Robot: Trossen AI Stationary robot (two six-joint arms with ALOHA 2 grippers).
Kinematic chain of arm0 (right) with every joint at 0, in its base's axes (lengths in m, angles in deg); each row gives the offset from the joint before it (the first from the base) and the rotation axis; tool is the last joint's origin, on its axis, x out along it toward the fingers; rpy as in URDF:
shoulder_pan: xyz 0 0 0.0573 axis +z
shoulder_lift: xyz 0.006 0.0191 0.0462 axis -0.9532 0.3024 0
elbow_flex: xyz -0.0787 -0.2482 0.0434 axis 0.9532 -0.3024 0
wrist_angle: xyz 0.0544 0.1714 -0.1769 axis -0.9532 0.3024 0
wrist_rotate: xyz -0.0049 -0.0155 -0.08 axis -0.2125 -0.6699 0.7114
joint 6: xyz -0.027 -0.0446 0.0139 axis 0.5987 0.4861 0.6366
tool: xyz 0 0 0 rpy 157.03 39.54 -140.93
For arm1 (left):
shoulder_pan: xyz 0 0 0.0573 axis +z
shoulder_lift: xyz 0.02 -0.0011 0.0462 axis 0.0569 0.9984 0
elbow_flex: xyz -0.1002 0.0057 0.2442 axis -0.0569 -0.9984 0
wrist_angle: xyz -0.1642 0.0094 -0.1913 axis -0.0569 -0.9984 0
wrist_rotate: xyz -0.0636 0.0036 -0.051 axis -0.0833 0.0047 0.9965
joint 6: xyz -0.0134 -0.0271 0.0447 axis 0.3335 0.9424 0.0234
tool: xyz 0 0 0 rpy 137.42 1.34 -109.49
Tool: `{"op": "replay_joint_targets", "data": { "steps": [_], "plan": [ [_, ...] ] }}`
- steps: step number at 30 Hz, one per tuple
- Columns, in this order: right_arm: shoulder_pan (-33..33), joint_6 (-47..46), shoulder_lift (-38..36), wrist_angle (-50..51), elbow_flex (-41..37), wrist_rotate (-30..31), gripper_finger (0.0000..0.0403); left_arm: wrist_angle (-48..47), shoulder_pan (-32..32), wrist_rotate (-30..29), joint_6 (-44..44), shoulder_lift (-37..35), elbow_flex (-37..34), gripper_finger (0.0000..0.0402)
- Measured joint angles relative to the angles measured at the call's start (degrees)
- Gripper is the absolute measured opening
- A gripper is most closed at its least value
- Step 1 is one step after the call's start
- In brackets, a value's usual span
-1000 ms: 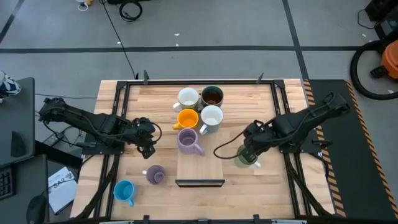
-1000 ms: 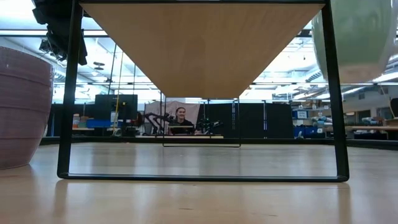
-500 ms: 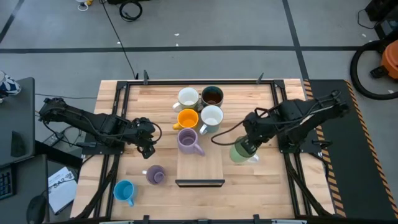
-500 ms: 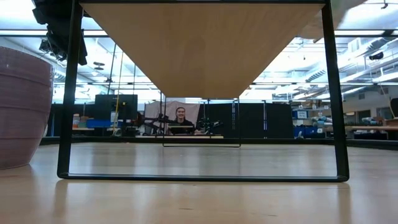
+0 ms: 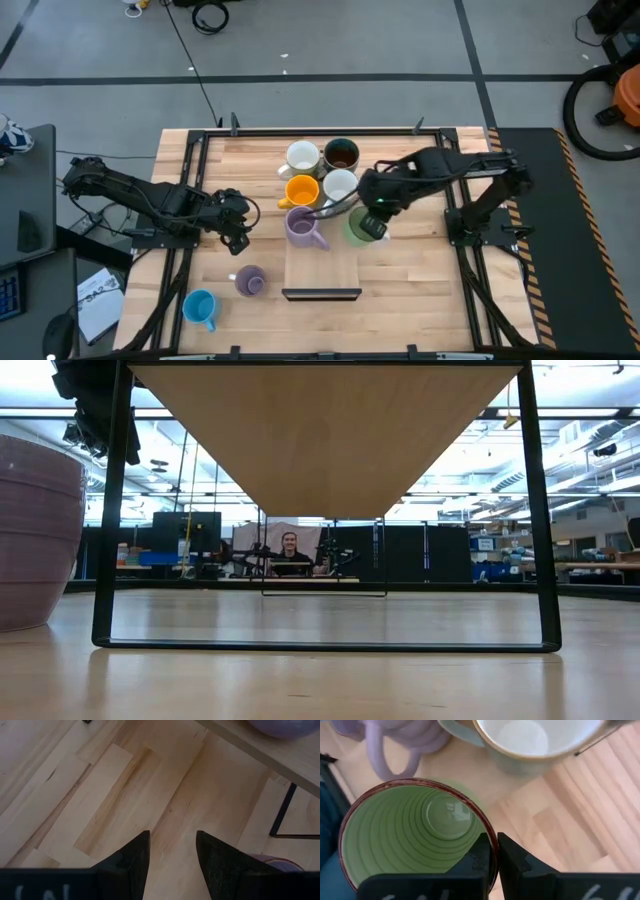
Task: Place coffee mugs
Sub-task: Put the light green mug on the shelf
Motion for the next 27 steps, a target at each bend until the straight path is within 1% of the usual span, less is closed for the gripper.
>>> {"op": "replay_joint_targets", "data": {
  "steps": [4,9,12,27],
  "plan": [
    [-1.61,3.61,3.48,-0.01,1.87,-0.13,0.0026,0.02,0.00,0.00,0.00,0.00,0.00,0.0167],
    [-3.01,6.24,6.08,0.03,2.32,-0.49,0.0027,0.02,-0.02,0.00,0.00,0.00,0.00,0.0167],
    [-3.47,7.25,6.67,-0.50,2.36,-1.38,0.0025,0.02,0.00,0.00,0.00,0.00,0.00,0.0167],
    [-3.51,8.75,8.97,-2.79,2.37,-0.78,0.0029,0.12,-0.02,0.00,0.00,0.02,0.00,0.0167]
  ]
}}
